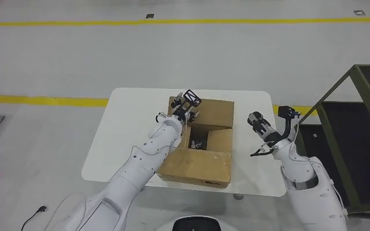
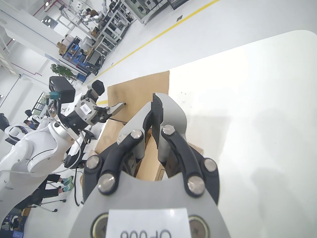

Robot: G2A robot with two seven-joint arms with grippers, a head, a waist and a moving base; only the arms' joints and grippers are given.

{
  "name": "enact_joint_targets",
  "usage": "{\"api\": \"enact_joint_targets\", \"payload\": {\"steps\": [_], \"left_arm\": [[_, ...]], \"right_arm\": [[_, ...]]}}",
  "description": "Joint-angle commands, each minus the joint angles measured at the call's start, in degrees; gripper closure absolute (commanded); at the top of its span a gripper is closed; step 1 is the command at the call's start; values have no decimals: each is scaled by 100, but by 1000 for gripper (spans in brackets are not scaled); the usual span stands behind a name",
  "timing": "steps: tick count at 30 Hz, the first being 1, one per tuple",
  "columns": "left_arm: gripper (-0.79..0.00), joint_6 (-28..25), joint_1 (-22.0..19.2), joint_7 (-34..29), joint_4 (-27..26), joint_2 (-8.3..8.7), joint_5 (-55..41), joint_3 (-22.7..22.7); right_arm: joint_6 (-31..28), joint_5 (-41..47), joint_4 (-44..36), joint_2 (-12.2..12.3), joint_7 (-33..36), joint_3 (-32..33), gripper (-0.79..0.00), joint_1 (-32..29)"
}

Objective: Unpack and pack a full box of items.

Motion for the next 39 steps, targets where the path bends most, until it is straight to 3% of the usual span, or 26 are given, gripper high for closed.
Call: {"api": "enact_joint_targets", "payload": {"steps": [1,10,14,19,24,32,35,39], "left_arm": [[-785,103,-83,34,259,-71,211,134],[-785,133,-334,176,598,-244,-305,-55],[-785,82,-364,225,483,-199,-418,-270],[-785,108,-213,176,83,-27,-320,-638],[-785,-290,373,-224,-951,271,-233,-1237],[-785,-1859,1696,-1413,-3153,676,-493,-2142],[-785,-2466,1992,-2038,-3552,734,-1156,-2359],[-785,-2819,2093,-2405,-3733,767,-1565,-2457]], "right_arm": [[-24,-8,104,-7,10,-69,0,86],[-54,34,751,-76,83,-525,0,695],[-103,98,1052,-116,91,-721,0,973],[-226,133,1554,-170,219,-1000,0,1387],[-330,40,2223,-263,375,-1435,0,1922],[-289,-61,3157,-450,476,-2080,0,2519],[-280,21,3389,-504,483,-2195,0,2637],[-400,145,3414,-531,288,-2169,0,2693]]}}
